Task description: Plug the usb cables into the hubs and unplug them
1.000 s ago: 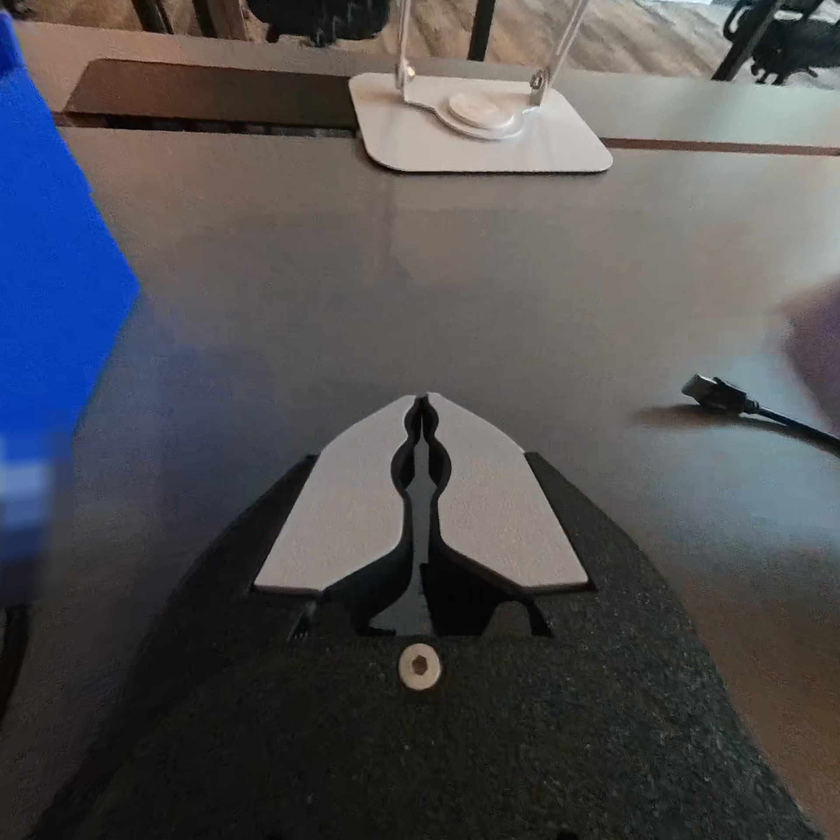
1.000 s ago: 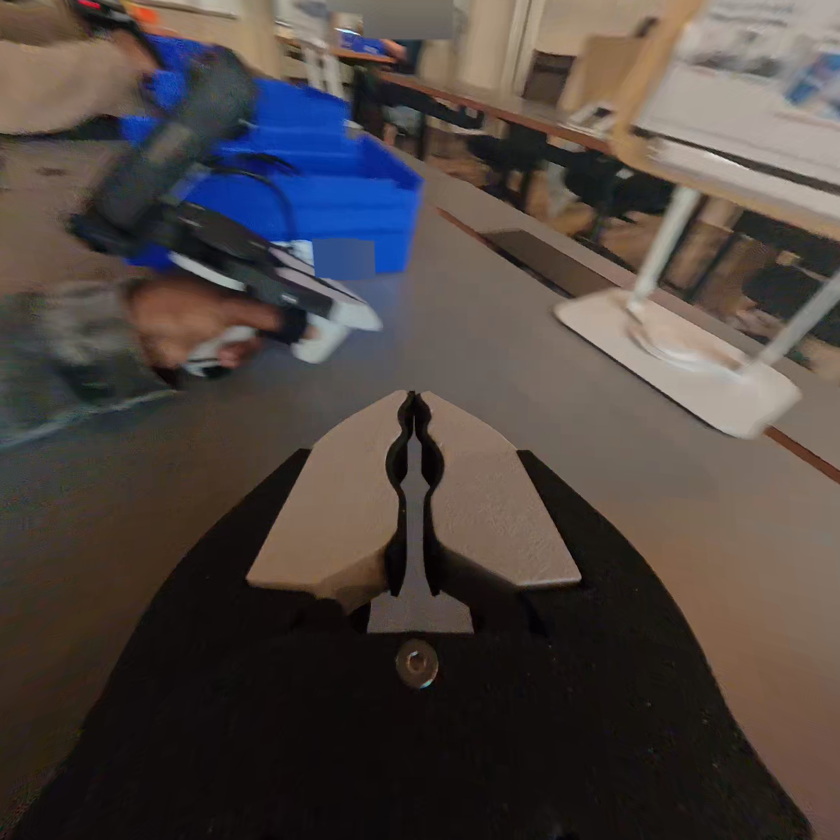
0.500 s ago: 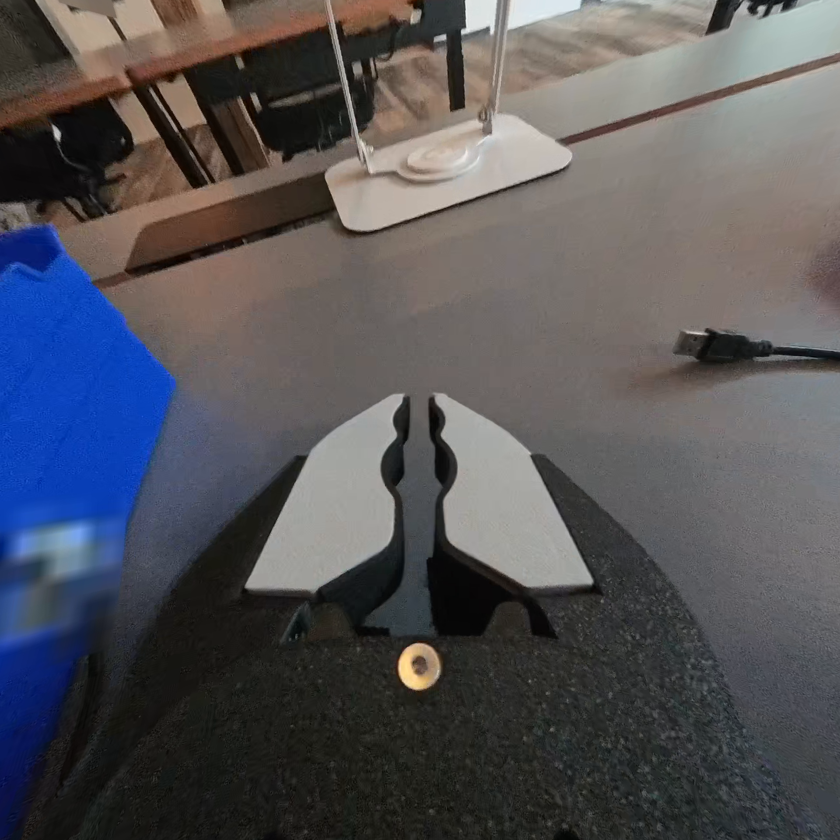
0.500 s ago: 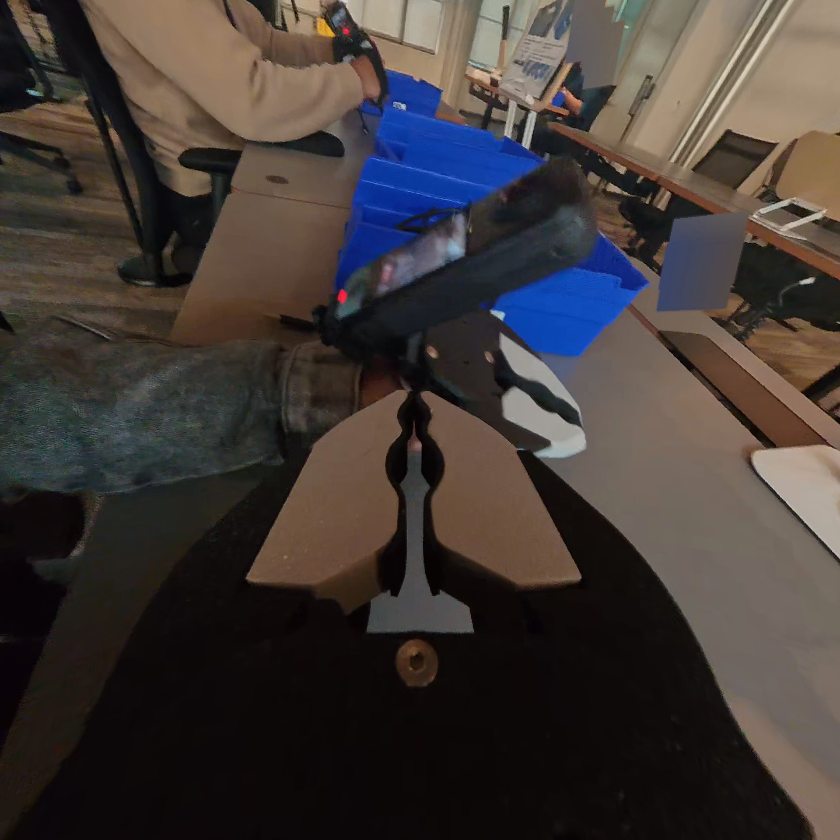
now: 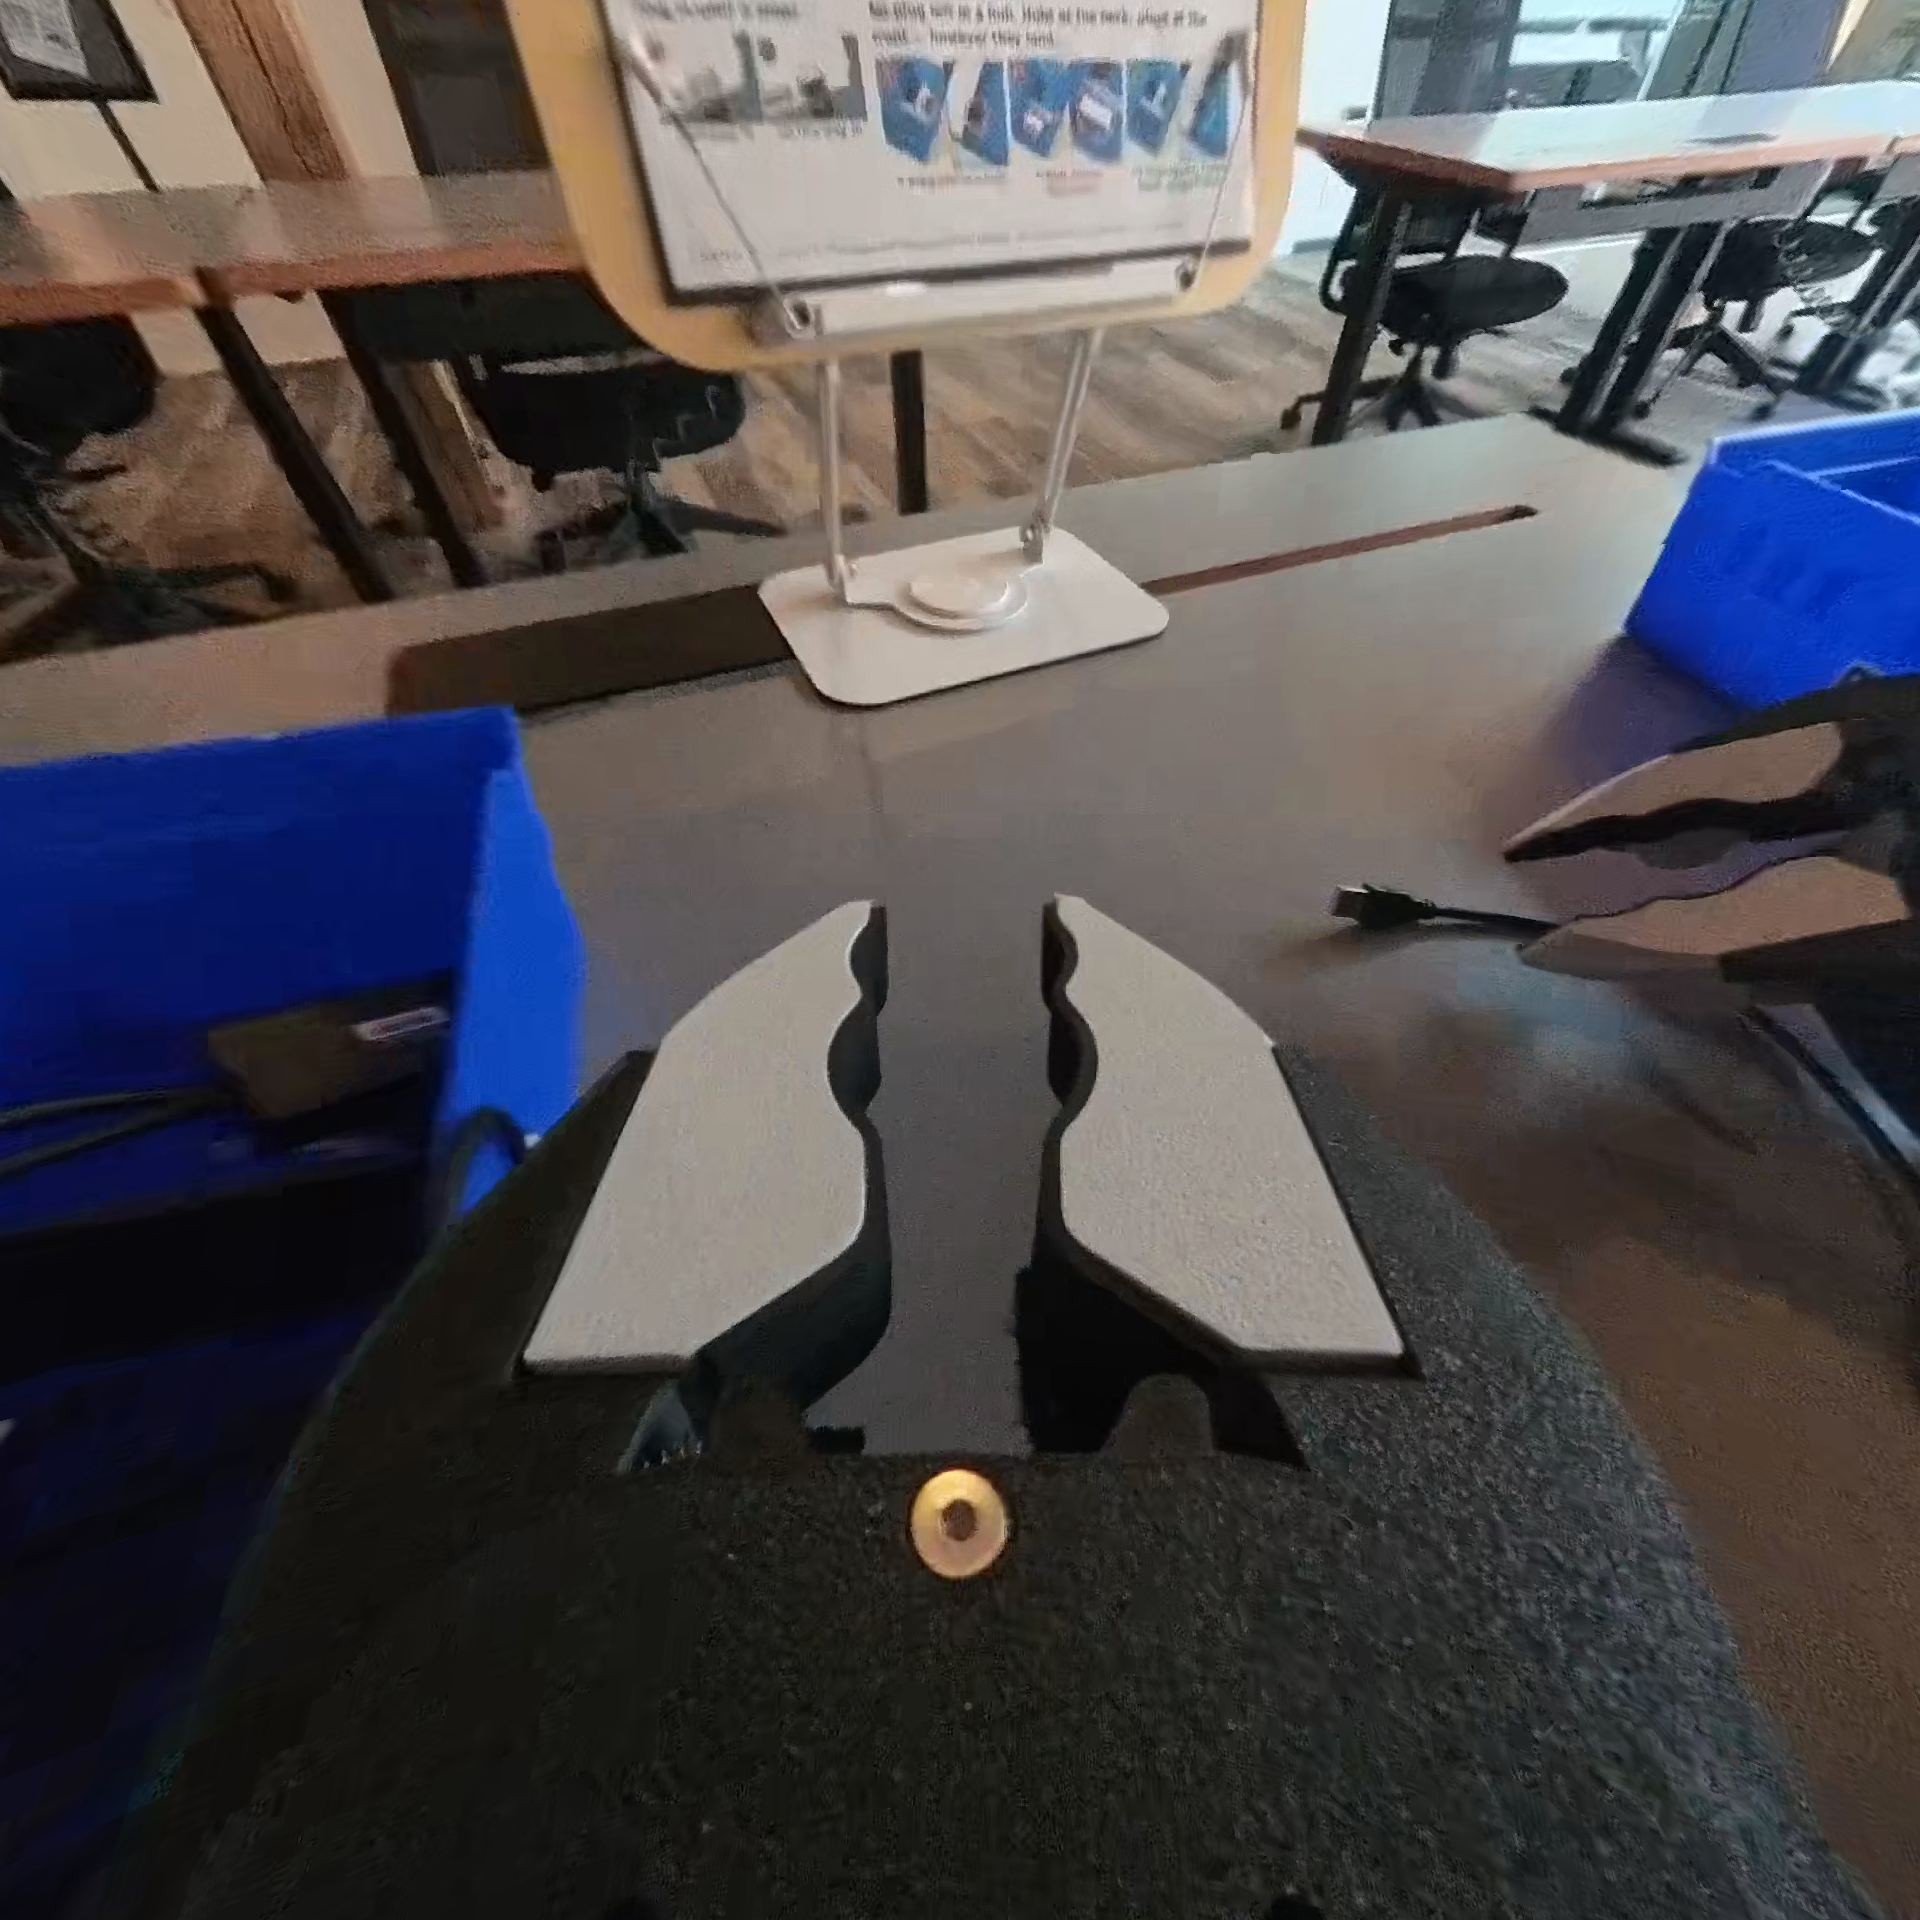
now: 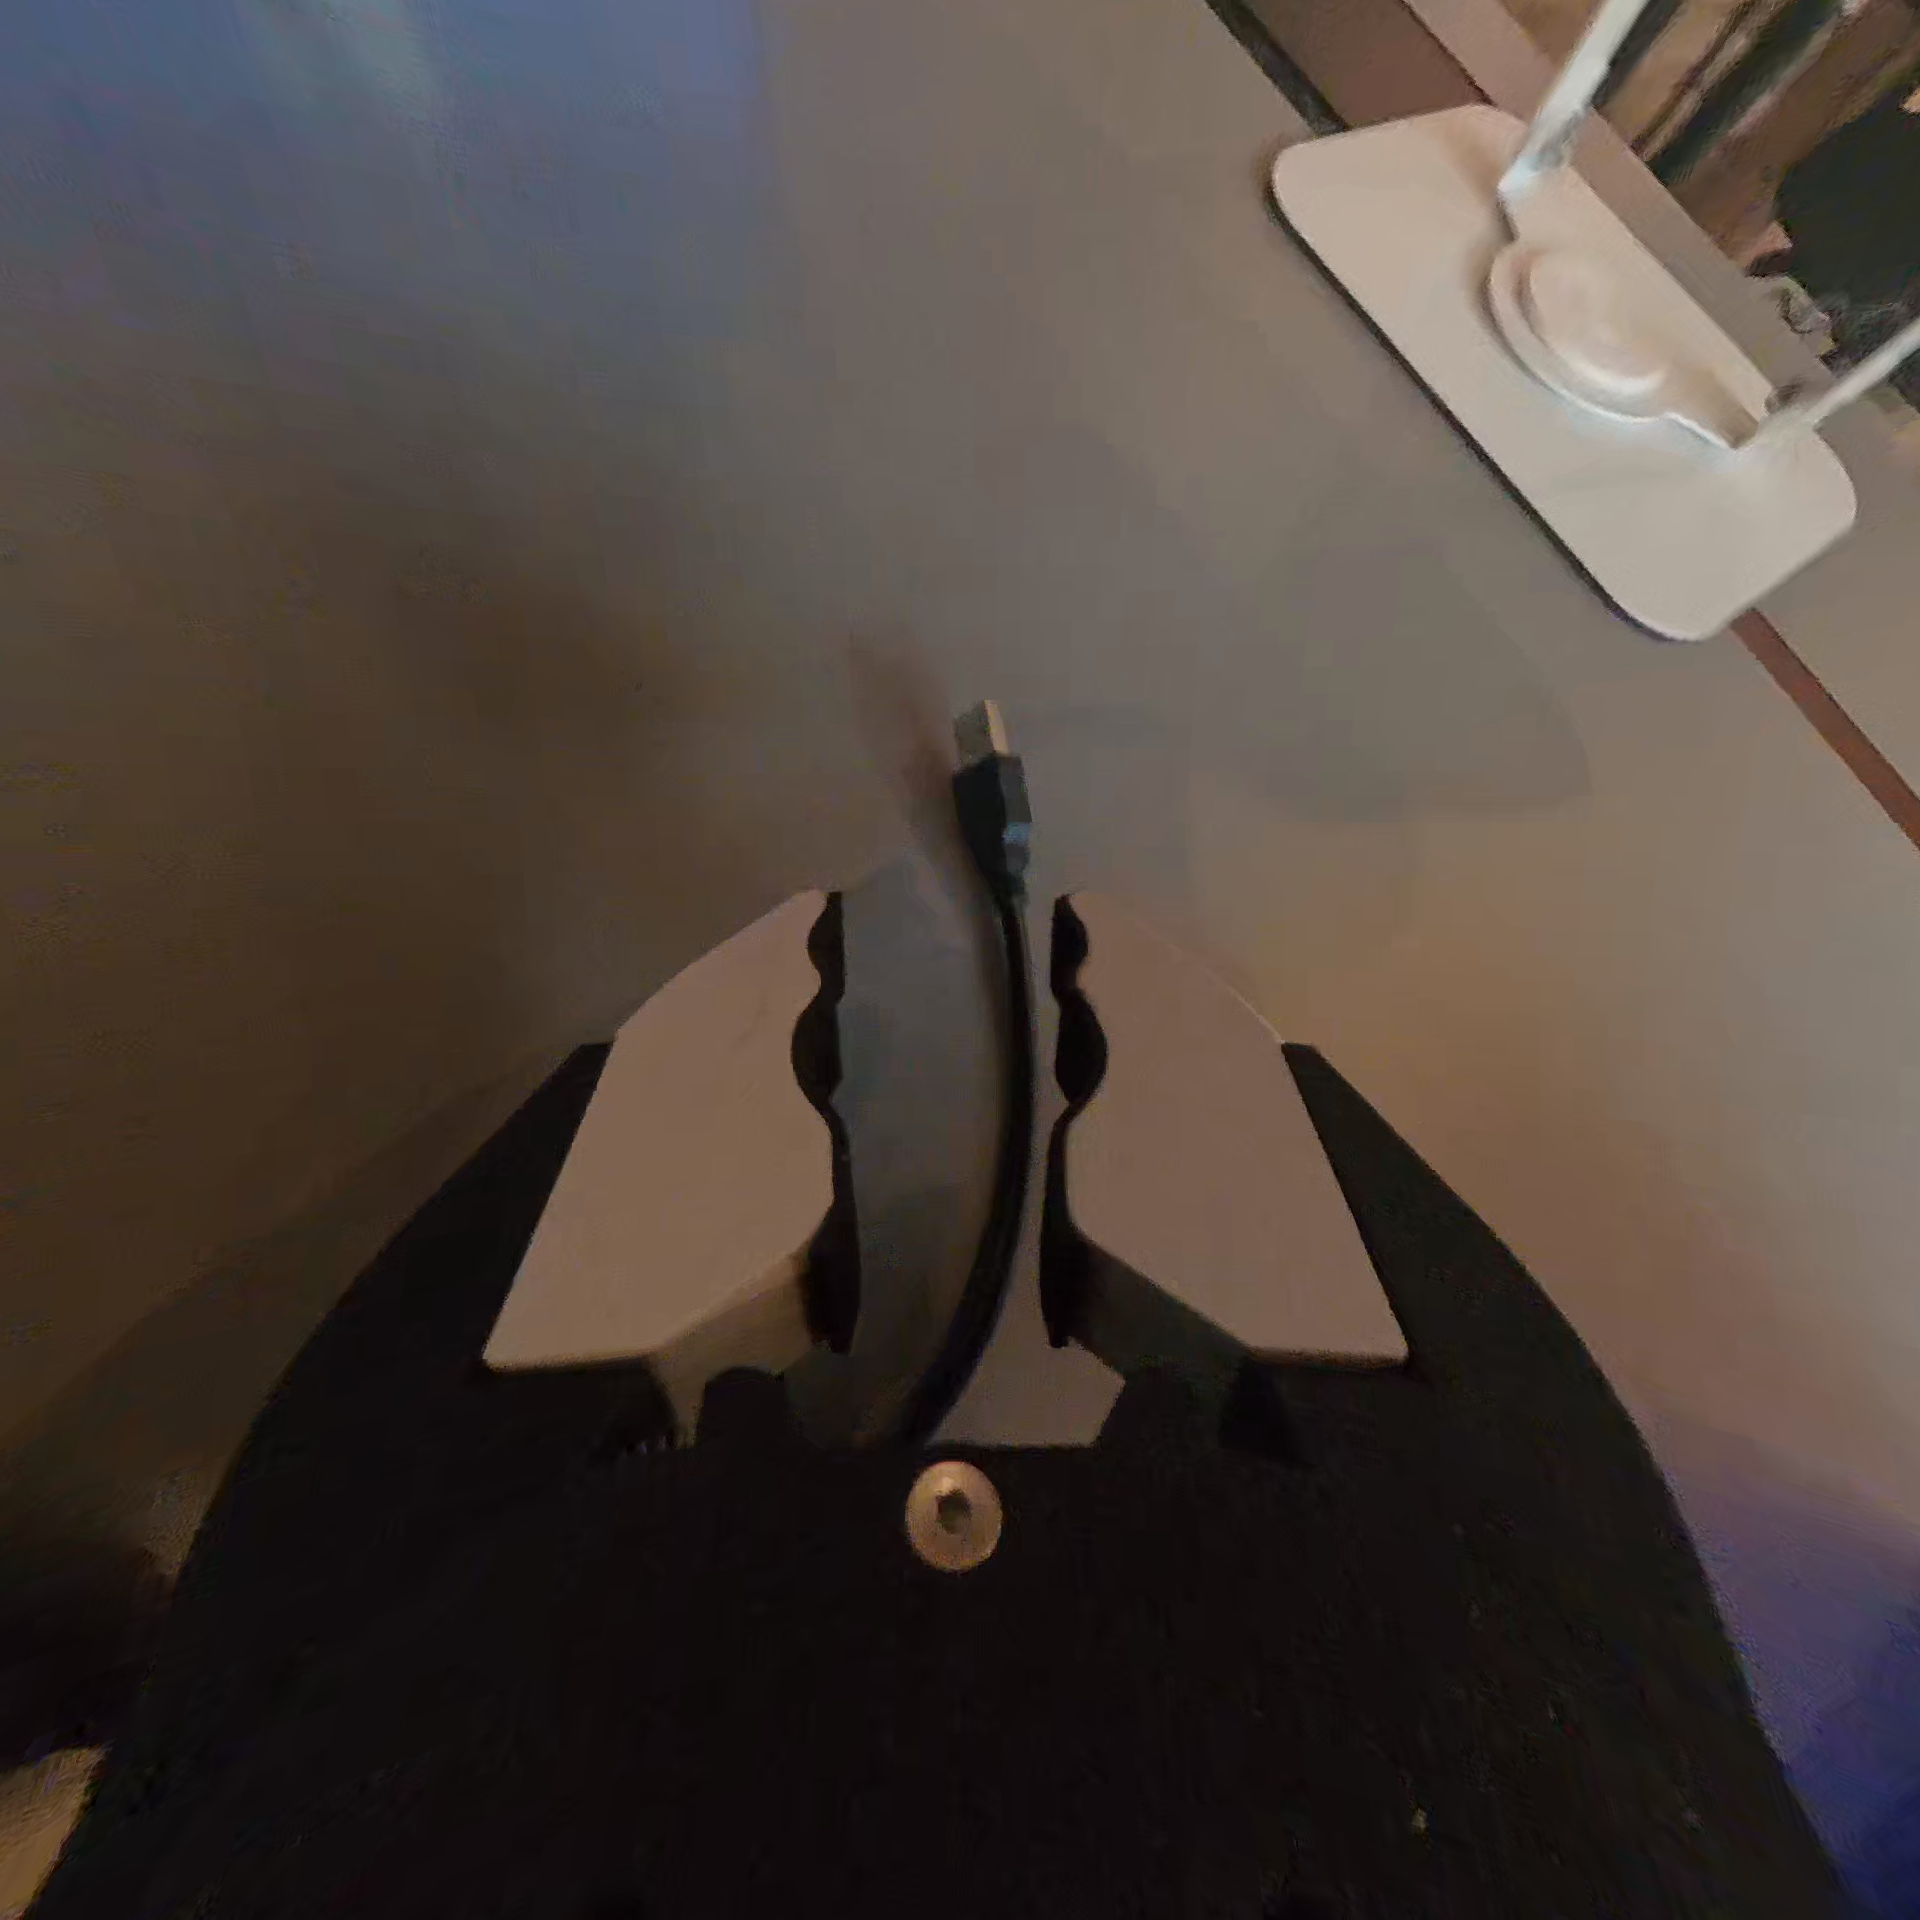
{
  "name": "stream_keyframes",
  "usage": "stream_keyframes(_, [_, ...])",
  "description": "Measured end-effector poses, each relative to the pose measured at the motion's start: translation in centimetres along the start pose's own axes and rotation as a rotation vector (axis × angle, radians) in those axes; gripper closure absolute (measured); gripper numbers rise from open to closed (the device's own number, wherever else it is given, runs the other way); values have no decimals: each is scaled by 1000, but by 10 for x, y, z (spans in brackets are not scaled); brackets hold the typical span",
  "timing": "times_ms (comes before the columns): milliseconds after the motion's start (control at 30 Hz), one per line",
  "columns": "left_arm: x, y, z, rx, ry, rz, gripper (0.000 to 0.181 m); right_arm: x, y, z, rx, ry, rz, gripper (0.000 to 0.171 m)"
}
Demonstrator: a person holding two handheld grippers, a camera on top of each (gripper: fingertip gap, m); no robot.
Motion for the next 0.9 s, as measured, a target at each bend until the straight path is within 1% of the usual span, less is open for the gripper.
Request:
stream_keyframes(67, [24, -21, 32, -22, -75, -33, 162, 7, -16, -4, -61, -71, -5, 143])
stream_keyframes(133, [48, -28, 63, -11, -145, 0, 169, 19, -43, -13, -118, -177, -3, 144])
stream_keyframes(200, [69, -23, 86, 39, -206, 48, 170, 33, -80, -29, -158, -286, 40, 141])
stream_keyframes(267, [86, -14, 105, 110, -280, 48, 169, 50, -124, -51, -194, -407, 94, 139])
stream_keyframes(333, [102, -8, 120, 150, -346, 33, 169, 75, -173, -78, -221, -549, 134, 132])
stream_keyframes(400, [112, -6, 130, 139, -368, 40, 169, 100, -217, -112, -223, -680, 165, 128])
stream_keyframes(467, [116, -4, 137, 122, -353, 55, 170, 120, -249, -154, -177, -766, 231, 127])
stream_keyframes(500, [119, -2, 139, 118, -348, 55, 170, 129, -260, -177, -129, -807, 272, 126])
stream_keyframes(533, [122, -1, 142, 117, -352, 46, 170, 135, -266, -201, -66, -834, 325, 127])
stream_keyframes(600, [132, 2, 148, 109, -377, 44, 170, 143, -271, -244, 69, -873, 428, 140])
stream_keyframes(667, [139, 4, 152, 88, -390, 57, 170, 149, -268, -278, 176, -891, 515, 152])
stream_keyframes(700, [142, 5, 153, 69, -392, 68, 170, 152, -265, -290, 218, -905, 563, 157])
stream_keyframes(767, [147, 7, 153, 38, -386, 100, 171, 159, -258, -307, 252, -918, 663, 156])
stream_keyframes(867, [153, 17, 149, 39, -368, 139, 171, 163, -248, -326, 291, -892, 758, 152])
stream_keyframes(900, [155, 20, 147, 43, -364, 148, 171, 164, -244, -330, 300, -888, 778, 160])
Point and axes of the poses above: each gripper's, where its closed fingertips meet, z back along the fingers, y out of its underside, x = y × z across the jaws, the point moved 4 cm from there along z, back along the fingers, and after that the axes turned 13 degrees about -x, right-handed, at the moved point
